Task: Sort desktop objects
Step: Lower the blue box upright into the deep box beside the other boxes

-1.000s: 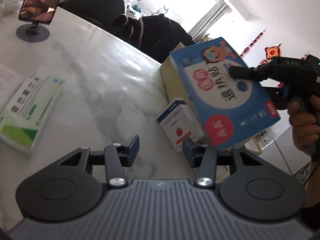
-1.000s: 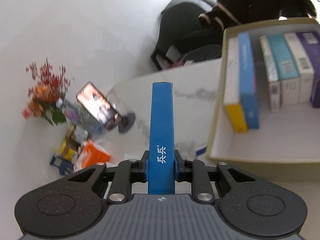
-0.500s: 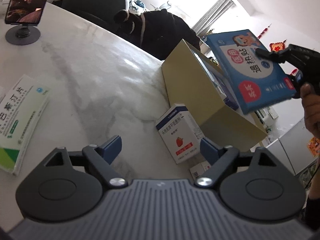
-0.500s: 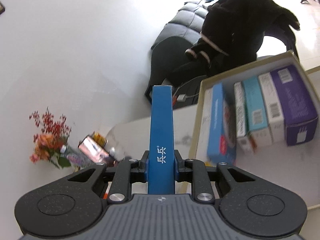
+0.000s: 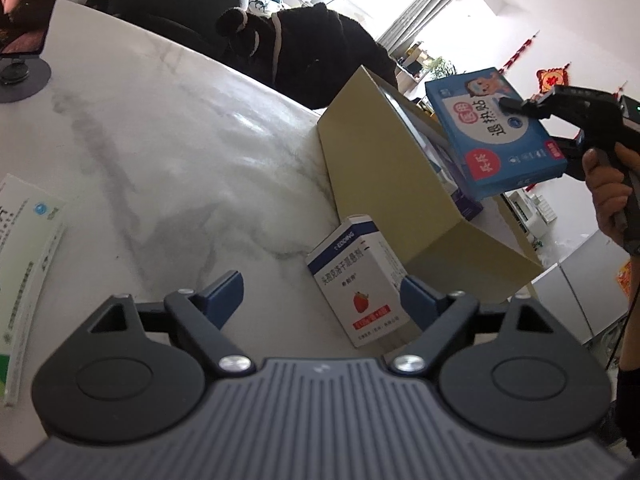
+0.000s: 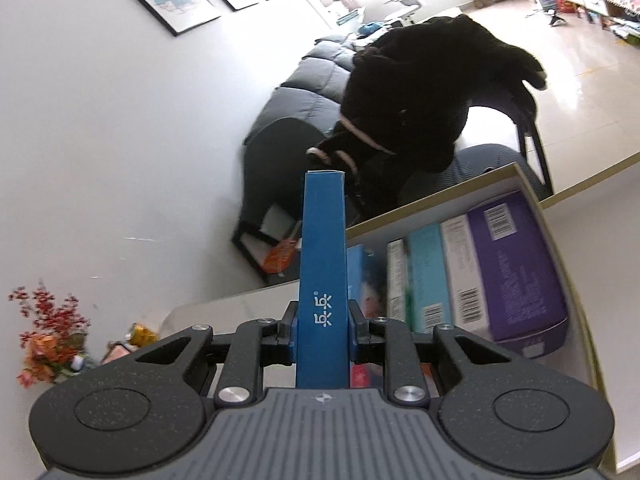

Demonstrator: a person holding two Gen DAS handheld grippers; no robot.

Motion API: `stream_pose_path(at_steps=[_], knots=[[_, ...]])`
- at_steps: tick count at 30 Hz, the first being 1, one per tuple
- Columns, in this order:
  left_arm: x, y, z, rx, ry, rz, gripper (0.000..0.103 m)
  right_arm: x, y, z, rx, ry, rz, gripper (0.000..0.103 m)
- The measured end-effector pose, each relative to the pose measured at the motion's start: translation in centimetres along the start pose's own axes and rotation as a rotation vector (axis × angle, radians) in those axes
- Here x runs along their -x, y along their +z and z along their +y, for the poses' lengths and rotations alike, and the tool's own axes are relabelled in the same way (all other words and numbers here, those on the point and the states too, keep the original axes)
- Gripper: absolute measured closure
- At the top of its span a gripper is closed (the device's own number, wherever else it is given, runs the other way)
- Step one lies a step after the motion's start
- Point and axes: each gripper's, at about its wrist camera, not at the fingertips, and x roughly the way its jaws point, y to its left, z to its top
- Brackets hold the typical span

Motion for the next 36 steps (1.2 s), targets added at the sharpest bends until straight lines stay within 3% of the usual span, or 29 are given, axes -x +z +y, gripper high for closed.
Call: stream_pose_path(at_steps=[13,23,36], knots=[[-1.5,0.7,0.0,0.007,-0.015,0.026,0.017,-4.2,0.8,-0.5,0.023,-0.051,0.027,0.078],[-1.8,0.7,-0.5,-0.004,-0.009,0.039,0.017,-5.2,1.0,1.2,0.083,-0.089,-0.038,0.078],[-1.9,0.9,-1.9,-0.035,-0.022,0.039,0.017,-5.0,0.8,-1.4,0.001,-0.079,-0.028,0.078]])
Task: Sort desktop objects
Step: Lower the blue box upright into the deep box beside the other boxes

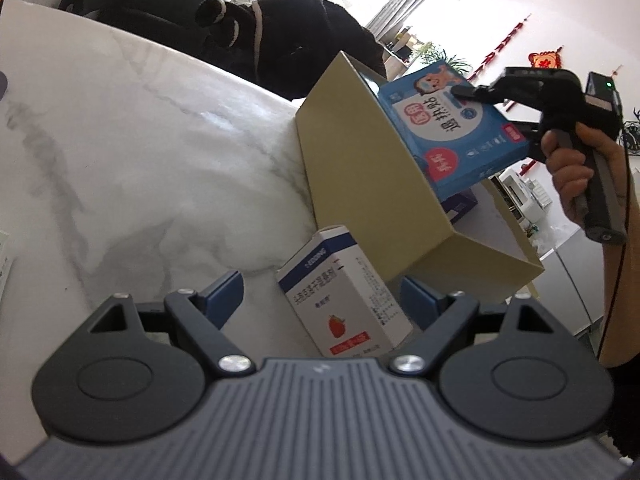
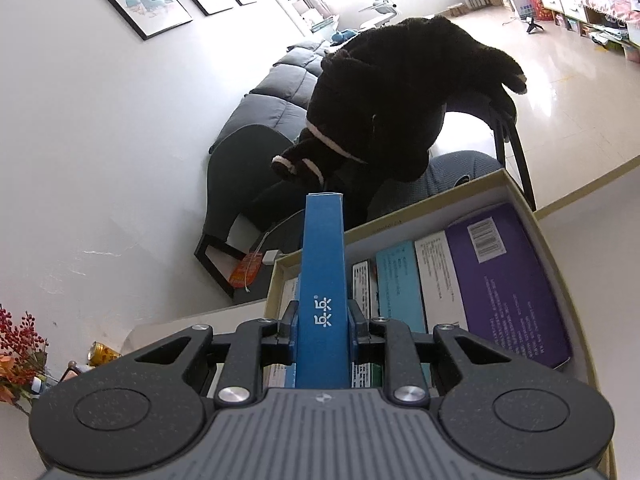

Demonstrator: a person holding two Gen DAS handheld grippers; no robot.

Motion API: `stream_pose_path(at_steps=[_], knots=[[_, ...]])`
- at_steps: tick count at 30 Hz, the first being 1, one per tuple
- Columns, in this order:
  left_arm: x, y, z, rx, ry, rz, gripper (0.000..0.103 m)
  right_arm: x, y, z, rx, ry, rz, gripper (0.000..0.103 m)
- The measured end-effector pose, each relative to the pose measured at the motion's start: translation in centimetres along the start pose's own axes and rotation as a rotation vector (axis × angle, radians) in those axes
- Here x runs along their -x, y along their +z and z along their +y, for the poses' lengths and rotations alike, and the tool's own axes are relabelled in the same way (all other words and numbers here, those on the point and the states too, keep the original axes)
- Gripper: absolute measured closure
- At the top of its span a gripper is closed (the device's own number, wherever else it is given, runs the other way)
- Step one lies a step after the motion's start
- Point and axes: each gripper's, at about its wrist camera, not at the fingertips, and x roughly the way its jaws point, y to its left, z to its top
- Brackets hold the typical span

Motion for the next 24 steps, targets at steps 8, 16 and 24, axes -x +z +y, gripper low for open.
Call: stream_pose_path(at_steps=[8,16,24], knots=[[0.9,0.2,-1.5,-0.05,0.003,-0.022,0.016,-2.7,-1.4,2.1,0.091,-0.101,-0.015,0.078],[1.8,0.0,-1.8,-0.063,0.01,-0.042,0.016,-6.0,-2.5,4.0,0.205,-0.205,-0.015,0.078],[1.7,0.7,-2.6,-0.109,0.022,-0.049,0.017,-7.8,-2.4,3.6,0.171,-0.183,0.025,0.073]])
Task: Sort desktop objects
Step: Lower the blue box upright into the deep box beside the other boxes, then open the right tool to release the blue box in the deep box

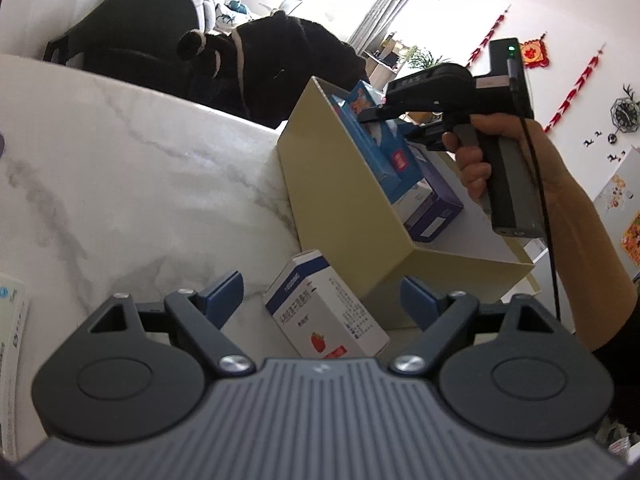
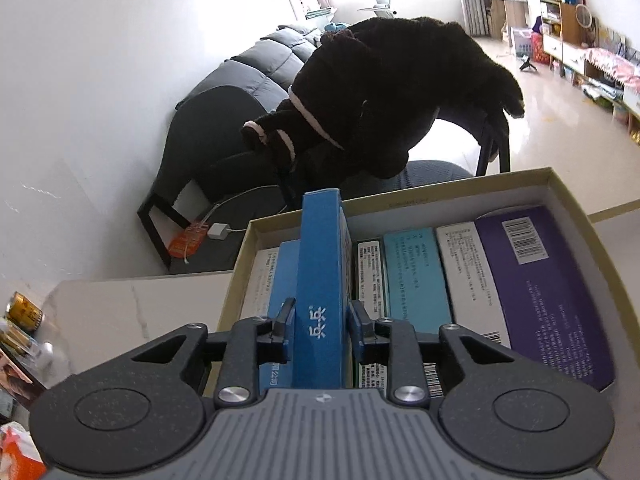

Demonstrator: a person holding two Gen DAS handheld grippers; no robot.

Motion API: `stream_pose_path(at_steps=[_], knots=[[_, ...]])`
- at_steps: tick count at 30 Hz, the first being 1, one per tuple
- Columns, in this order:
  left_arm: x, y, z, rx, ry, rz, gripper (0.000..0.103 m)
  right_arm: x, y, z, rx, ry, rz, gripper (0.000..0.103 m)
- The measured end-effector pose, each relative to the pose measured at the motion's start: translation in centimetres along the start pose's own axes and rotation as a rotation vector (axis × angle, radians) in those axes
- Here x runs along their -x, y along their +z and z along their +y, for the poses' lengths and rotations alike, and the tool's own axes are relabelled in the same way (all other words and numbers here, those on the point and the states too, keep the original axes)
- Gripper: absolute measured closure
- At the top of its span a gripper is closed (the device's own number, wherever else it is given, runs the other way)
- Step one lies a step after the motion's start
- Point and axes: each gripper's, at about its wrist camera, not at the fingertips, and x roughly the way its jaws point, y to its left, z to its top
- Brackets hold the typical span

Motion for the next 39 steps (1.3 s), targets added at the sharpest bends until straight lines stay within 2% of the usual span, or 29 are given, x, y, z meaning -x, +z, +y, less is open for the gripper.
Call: stream_pose_path(at_steps=[7,11,14,20,25,30,34,37,39], knots=[[-1.0,1.3,-1.4,-0.09,0.027,-0.013,0.017,0.4,0.2,-0.5,0.008,0.041,0.035,0.072],[-1.7,2.7,-2.6,-0.162,0.051,-0.031,0.017,1.3,0.6,-0.8,0.01,0.055,0.021,0.072],[-2.3,4.1,-3.8,-0.232,0.1,-0.047,0.017,2.4,0.5,-1.1,0.025,0.073,0.01,0.072],[-4.8,6.2,-6.0,-0.343,0.128,-0.03,0.017,4.3,-0.7,-2.3,0.068,0.112,0.033,0.069],[-7.7,7.2,-8.4,-0.5,0.194,0.035,0.017,5.9,-2.2,-2.8,0.148,0.15,0.073,0.055],[-10.0,6.8,-10.0,-0.675,0.287,0.104,0.017,7.1,-3.4,-3.2,0.23,0.163,0.103,0.055],[-11.6,6.4,-10.7,-0.78,0.368,0.167,0.017,6.9,-4.2,-3.8,0.241,0.165,0.137,0.054],[-12.1,6.3,-10.8,-0.805,0.413,0.189,0.017,6.3,-4.7,-4.0,0.25,0.17,0.17,0.054],[-12.3,6.4,-10.6,-0.797,0.41,0.2,0.017,5.9,-5.0,-3.9,0.262,0.173,0.186,0.054]])
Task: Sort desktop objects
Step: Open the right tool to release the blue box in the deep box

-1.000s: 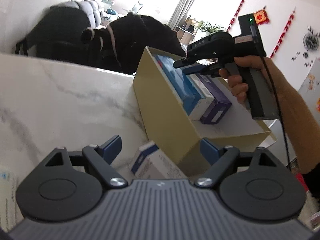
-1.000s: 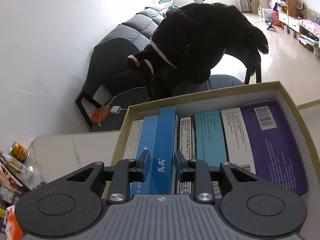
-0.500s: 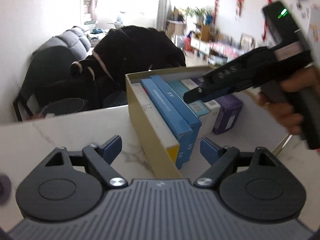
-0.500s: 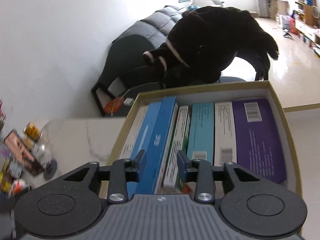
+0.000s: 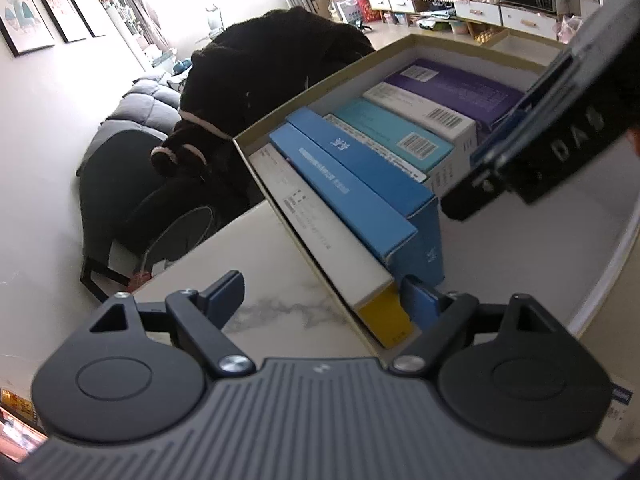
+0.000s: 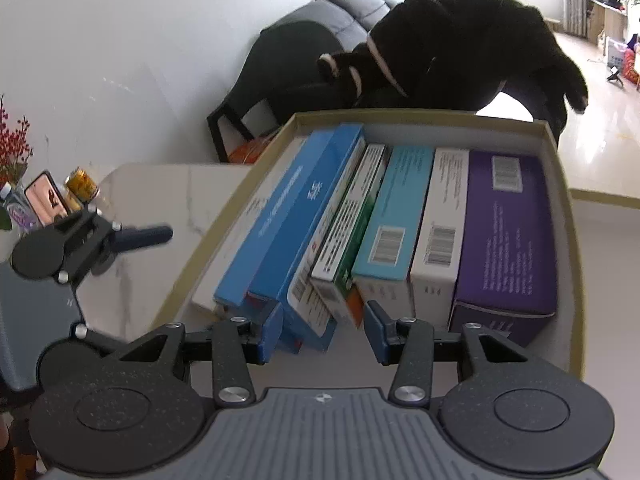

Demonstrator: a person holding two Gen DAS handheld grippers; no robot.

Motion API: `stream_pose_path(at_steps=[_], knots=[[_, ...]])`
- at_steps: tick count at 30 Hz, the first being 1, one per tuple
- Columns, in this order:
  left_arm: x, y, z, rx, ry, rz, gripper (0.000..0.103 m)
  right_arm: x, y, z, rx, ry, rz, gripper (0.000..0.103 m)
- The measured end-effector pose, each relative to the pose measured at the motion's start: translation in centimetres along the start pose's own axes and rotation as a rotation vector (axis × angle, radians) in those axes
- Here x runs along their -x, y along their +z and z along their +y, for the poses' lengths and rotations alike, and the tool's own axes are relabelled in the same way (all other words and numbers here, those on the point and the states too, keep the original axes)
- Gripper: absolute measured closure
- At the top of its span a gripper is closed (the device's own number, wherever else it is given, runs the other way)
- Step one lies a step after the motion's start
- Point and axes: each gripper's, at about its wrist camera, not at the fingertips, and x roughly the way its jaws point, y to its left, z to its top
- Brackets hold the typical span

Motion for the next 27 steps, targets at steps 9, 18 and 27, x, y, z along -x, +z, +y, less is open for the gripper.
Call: stream_pose_path(at_steps=[9,18,27], knots=[[-0.6,-0.1,0.5,0.075,-0.016,-0.009,0.017,-1.7,-0.2,0.3,0.007,0.019,0.02,0.054],[-0.2,-0.7,0.5,0.13,-0.024,-0.029,0.018,-2.1,-0.2,0.0,-0.034,0.039,0.013,0.054],[3.2,-2.9,1.8,0.188,-0.119,-0.117,0.018,-1.7,0.5,-0.3,-0.058,0.119,0.079,0.049]])
